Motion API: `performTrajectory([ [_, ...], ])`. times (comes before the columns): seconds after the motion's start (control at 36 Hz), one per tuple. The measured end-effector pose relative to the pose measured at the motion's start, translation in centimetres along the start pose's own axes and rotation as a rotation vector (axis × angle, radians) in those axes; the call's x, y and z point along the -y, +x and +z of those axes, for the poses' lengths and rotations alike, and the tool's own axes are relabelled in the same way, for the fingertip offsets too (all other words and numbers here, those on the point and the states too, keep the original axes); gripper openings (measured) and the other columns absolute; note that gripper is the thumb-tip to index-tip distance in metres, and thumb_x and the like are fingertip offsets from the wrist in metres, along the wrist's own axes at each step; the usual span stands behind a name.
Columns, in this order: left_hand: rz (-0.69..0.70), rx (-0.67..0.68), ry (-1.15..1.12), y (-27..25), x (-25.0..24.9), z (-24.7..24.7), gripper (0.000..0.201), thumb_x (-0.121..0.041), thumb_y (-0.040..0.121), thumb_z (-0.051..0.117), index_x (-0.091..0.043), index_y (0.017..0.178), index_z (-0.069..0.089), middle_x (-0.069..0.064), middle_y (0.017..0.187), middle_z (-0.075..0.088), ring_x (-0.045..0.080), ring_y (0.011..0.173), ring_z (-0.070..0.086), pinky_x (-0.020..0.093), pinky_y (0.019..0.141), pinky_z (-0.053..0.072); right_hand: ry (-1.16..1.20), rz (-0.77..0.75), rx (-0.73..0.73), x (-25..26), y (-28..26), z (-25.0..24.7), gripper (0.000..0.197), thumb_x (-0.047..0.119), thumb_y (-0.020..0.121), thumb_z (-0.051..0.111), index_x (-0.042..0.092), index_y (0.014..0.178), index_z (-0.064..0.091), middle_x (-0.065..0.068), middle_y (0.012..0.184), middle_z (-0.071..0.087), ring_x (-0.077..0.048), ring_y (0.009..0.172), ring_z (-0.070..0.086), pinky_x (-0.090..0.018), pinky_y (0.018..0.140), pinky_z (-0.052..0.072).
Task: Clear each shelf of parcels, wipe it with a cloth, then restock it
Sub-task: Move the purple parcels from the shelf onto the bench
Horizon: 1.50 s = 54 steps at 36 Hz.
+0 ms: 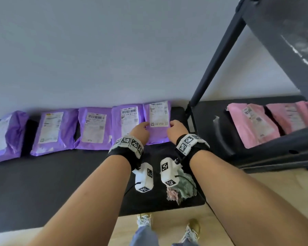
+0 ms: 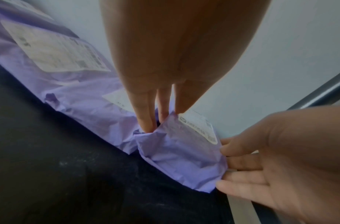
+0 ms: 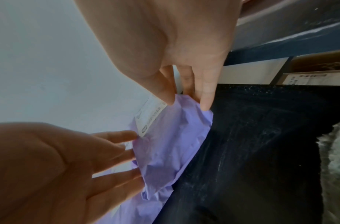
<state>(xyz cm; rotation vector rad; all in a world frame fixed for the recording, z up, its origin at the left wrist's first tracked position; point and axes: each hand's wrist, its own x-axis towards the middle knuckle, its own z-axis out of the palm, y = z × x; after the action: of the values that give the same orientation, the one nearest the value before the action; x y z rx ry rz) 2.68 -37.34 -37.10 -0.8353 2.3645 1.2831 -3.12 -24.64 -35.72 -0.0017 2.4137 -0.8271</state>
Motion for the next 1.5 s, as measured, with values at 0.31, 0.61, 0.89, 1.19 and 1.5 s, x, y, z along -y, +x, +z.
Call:
performTrajectory([
  [0.31,0.005,0.020,0.060,1.8,2.1,-0.9,0.044,0.001,0.088,0.042,-0.014,0.125,0.059,0.010,0.124,0.061,0.029,0.106,0.061,0.039,0.096,0.049,-0.006,-0.002,0.057,1.3,1.4,1.7,0.040,0.002,0.091,0.040,0.010,0.126,0.058,-0.011,0.127,0.061,-0.030,0.112,0.058,-0.032,0.092,0.046],
  [0.61,0.001,-0.089,0.055,-0.7,1.0,-1.5,0.042,-0.004,0.087,0.044,-0.013,0.126,0.057,0.011,0.118,0.063,0.028,0.104,0.061,0.036,0.090,0.051,-0.050,0.062,0.014,0.7,-1.6,1.7,0.038,0.014,0.089,0.050,0.012,0.127,0.052,-0.014,0.128,0.055,-0.030,0.108,0.059,-0.040,0.093,0.050],
  [0.89,-0.042,-0.127,0.039,-7.9,0.9,3.6,0.031,-0.006,0.086,0.050,-0.011,0.115,0.063,0.020,0.111,0.066,0.035,0.105,0.063,0.043,0.092,0.051,-0.070,-0.068,0.039,-4.0,-8.8,0.4,0.035,0.012,0.093,0.053,0.008,0.127,0.056,-0.012,0.128,0.058,-0.030,0.118,0.056,-0.034,0.098,0.045],
  [1.19,0.107,-0.158,0.227,-19.4,-3.6,13.9,0.032,-0.008,0.089,0.050,-0.010,0.118,0.064,0.010,0.123,0.062,0.027,0.114,0.057,0.034,0.098,0.044,-0.041,-0.154,0.007,-16.6,-19.6,-6.7,0.041,0.018,0.093,0.056,0.012,0.134,0.053,-0.008,0.138,0.053,-0.025,0.127,0.050,-0.030,0.103,0.038],
  [1.5,0.350,-0.047,0.278,-27.5,-17.4,27.2,0.040,-0.011,0.092,0.047,-0.015,0.131,0.054,0.009,0.131,0.056,0.027,0.120,0.052,0.031,0.099,0.040,-0.103,-0.026,-0.238,-30.0,-26.7,-22.2,0.031,0.019,0.096,0.050,0.006,0.123,0.059,-0.011,0.127,0.058,-0.029,0.115,0.056,-0.038,0.098,0.046],
])
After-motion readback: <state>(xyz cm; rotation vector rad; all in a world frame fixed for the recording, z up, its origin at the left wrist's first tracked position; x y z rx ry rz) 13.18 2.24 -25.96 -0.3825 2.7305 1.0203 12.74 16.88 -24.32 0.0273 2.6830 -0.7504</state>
